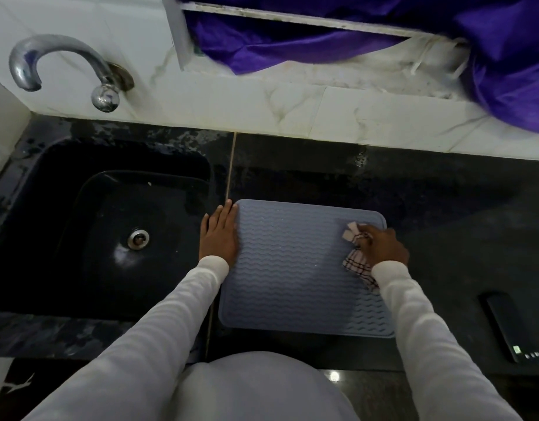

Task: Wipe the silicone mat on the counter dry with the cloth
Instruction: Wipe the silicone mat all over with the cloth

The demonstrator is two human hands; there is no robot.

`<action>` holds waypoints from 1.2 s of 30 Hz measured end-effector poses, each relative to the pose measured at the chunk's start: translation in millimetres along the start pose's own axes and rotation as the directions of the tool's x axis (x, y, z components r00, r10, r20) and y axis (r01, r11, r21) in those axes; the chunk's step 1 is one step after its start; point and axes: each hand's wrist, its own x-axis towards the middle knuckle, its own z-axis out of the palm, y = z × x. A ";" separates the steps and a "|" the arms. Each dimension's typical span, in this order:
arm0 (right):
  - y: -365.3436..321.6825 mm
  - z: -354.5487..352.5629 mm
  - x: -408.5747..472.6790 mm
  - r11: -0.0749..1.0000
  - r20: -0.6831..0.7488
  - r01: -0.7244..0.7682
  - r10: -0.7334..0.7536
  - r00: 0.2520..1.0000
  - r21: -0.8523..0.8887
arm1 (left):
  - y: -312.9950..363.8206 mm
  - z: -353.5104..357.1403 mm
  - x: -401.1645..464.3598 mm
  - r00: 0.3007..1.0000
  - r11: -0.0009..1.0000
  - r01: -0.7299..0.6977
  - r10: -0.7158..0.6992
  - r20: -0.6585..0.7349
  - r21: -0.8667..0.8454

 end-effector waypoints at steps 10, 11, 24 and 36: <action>32.0 -7.1 7.7 0.981 -0.043 -0.135 0.142 0.989 0.142 | -1.8 4.1 2.3 1.000 1.000 0.006 -0.006 0.016 0.016; 30.0 -7.2 7.7 0.981 -0.042 -0.134 0.141 0.989 0.140 | -0.8 4.3 2.2 1.000 1.000 0.013 -0.013 0.020 0.012; -176.2 5.9 -56.2 0.887 -0.039 0.420 -0.421 0.906 0.192 | 2.9 2.9 3.7 0.999 1.000 0.028 -0.027 0.027 -0.014; -184.8 50.1 -64.1 0.859 0.098 0.509 -0.502 0.859 -0.061 | -1.8 0.3 2.5 0.999 0.999 0.001 0.001 0.038 -0.042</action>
